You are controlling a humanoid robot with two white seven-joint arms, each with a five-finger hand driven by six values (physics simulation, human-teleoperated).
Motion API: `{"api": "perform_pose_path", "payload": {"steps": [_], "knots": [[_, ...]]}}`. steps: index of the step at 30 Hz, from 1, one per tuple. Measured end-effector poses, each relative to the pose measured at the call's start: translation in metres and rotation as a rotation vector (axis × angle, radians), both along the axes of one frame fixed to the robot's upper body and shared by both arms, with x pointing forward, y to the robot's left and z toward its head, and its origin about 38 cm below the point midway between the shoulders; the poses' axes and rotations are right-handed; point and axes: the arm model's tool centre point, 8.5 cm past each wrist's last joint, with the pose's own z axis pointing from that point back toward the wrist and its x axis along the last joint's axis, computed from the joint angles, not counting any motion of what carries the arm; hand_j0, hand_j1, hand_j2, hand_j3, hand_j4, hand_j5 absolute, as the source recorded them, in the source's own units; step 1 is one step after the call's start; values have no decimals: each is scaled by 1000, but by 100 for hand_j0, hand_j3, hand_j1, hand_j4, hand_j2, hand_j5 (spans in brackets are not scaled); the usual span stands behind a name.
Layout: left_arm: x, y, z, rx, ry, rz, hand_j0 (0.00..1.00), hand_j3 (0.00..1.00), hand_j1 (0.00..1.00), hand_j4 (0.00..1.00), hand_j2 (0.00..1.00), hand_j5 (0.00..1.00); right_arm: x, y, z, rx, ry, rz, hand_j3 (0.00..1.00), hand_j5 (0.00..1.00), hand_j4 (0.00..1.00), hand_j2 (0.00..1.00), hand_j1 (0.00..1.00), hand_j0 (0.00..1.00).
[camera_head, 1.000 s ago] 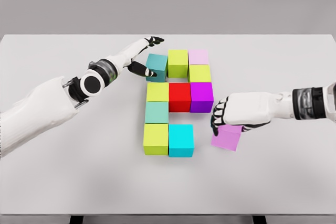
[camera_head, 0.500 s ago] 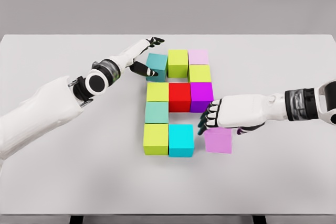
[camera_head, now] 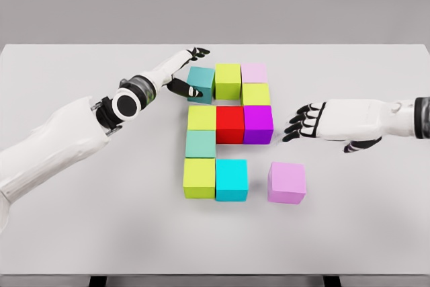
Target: Assemble the squares on the desktop into the number 2
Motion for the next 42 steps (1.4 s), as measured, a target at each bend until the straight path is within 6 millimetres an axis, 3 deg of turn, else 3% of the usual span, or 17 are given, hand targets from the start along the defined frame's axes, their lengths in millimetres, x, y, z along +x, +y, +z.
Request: {"api": "perform_pose_path", "payload": {"steps": [7,9,12,17,20,22,24,27,30,33,42], "knots": [[2,-2,2,-2,-3,0,92,92,92,92,92,92,-6,-38,4,-73,7,-81,100,100,100,100,100,100],[2,-1,3,-7,-4,1,92,92,92,92,92,92,-17,-54,-10,-100,56,-113,100,100,100,100,100,100],[2,9,6,-37,-11,-3,94,94,94,94,94,94,-22,-71,-7,-144,56,-147,100,100,100,100,100,100],[-8,70,21,-95,-112,-54,100,100,100,100,100,100,-33,-80,-23,-199,90,-153,100,100,100,100,100,100],[-13,121,30,-47,-145,-24,100,100,100,100,100,100,-36,-74,-37,-211,102,-133,100,100,100,100,100,100],[-15,137,34,24,-140,-39,100,100,100,100,100,100,-36,-68,-42,-213,97,-119,100,100,100,100,100,100],[-15,137,39,137,-86,-104,100,100,100,100,100,100,-34,-62,-45,-206,92,-105,100,100,100,100,100,100],[-7,128,72,285,20,-211,100,100,100,100,100,100,-34,-55,-49,-197,93,-91,100,100,100,100,100,100],[-9,116,67,405,187,-304,100,100,100,100,100,100,-34,-50,-53,-187,95,-80,100,100,100,100,100,100],[0,95,56,485,285,-289,100,100,100,100,100,100,-33,-43,-55,-171,96,-68,100,100,100,100,100,100],[17,71,51,496,338,-251,100,100,100,100,100,100,-32,-24,-64,-123,102,-36,100,100,100,100,100,100]]}}
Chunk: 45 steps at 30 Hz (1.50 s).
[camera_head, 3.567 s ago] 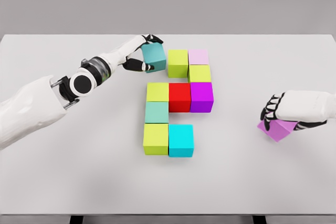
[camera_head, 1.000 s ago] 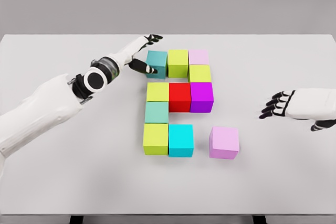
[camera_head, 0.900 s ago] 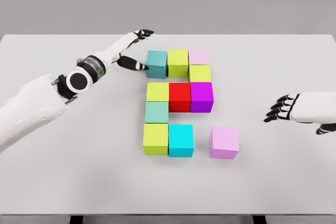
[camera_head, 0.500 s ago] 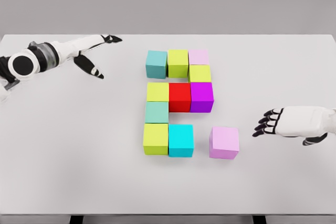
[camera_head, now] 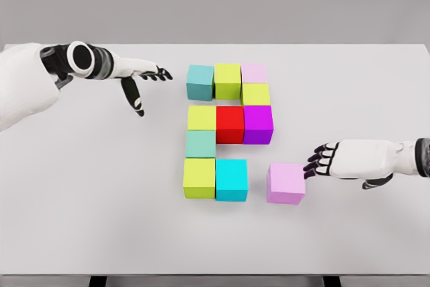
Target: Assemble the squares on the desktop into the number 2
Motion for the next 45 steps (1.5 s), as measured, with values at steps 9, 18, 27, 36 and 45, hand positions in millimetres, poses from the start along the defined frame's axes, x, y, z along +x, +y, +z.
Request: {"api": "perform_pose_path", "payload": {"steps": [9,18,27,36,45], "knots": [[-1,-13,-2,-6,1,-24,100,100,100,100,100,100,6,14,5,36,-21,20,100,100,100,100,100,100],[-3,-25,-4,-13,4,-47,100,100,100,100,100,100,-4,-13,1,-47,15,-9,100,100,100,100,100,100],[-4,-33,-5,-18,6,-61,100,100,100,100,100,100,-7,-4,-8,-38,41,13,100,100,100,100,100,100],[-4,-32,-6,-21,8,-59,100,100,100,100,100,100,-3,11,-7,-7,33,39,100,100,100,100,100,100],[-4,-11,1,-51,-4,-66,100,100,100,100,100,100,-2,26,-12,29,41,63,100,100,100,100,100,100]]}}
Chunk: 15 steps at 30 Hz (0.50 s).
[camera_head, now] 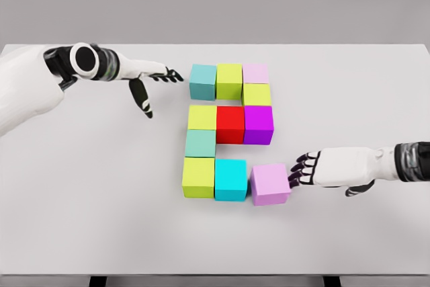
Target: Assemble the squares on the desktop into the number 2
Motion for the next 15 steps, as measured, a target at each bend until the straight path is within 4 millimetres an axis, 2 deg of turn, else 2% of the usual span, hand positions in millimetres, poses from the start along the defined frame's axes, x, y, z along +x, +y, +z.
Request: {"api": "perform_pose_path", "payload": {"steps": [15], "knots": [[-6,13,6,-23,-11,-24,100,100,100,100,100,100,3,8,5,31,-5,10,100,100,100,100,100,100]]}}
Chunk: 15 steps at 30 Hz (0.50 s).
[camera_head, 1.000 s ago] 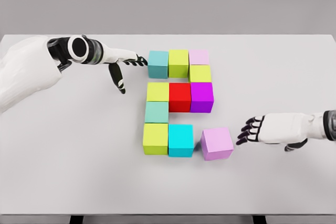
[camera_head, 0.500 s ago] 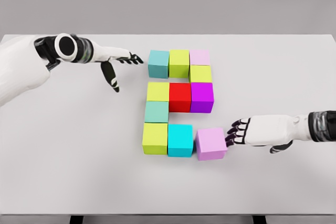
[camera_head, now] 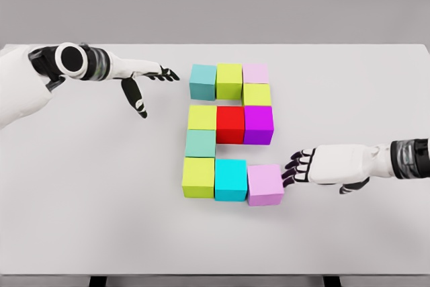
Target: Assemble the squares on the desktop into the number 2
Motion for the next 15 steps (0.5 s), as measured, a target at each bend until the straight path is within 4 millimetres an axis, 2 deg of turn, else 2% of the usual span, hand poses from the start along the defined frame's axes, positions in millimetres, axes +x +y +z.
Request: {"api": "perform_pose_path", "payload": {"steps": [6,15], "knots": [[0,1,0,1,-1,0,100,100,100,100,100,100,4,5,7,24,-8,4,100,100,100,100,100,100],[-1,6,-4,6,7,12,100,100,100,100,100,100,2,3,4,25,9,1,100,100,100,100,100,100]]}}
